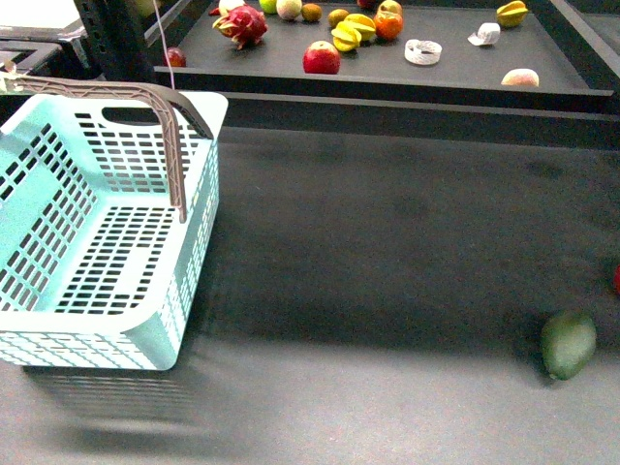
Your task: Pick mango with right arm and hold basket with left
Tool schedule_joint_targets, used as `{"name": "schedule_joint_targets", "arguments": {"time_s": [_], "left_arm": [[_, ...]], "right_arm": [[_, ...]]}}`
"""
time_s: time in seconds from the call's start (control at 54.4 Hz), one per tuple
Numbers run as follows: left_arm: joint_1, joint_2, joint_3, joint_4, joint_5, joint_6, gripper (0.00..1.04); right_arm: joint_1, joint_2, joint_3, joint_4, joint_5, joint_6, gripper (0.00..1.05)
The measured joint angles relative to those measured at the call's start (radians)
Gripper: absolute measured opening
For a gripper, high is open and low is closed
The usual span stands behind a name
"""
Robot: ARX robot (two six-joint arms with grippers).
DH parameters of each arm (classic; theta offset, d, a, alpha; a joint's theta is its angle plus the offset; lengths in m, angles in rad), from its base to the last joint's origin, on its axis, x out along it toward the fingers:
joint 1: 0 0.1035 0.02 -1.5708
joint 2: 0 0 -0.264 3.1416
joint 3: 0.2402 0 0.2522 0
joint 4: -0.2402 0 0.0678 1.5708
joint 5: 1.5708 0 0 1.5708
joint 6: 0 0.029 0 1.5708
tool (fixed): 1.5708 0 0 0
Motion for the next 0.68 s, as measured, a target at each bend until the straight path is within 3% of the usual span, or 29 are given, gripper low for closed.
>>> {"name": "schedule_joint_targets", "arguments": {"time_s": [0.202,0.312,0.68], "left_arm": [[0.000,-0.054,0.000,-0.054,0.000,0.000,0.04],[0.000,-0.204,0.000,-0.222,0.000,0.001,0.04],[0.000,-0.224,0.000,-0.230,0.000,0.000,0.04]], "right_arm": [[0.000,0.000,0.000,0.000,0.000,0.000,0.97],[0.000,0.000,0.000,0.000,0.000,0.000,0.97],[0.000,0.000,0.000,0.000,0.000,0.000,0.97]]}}
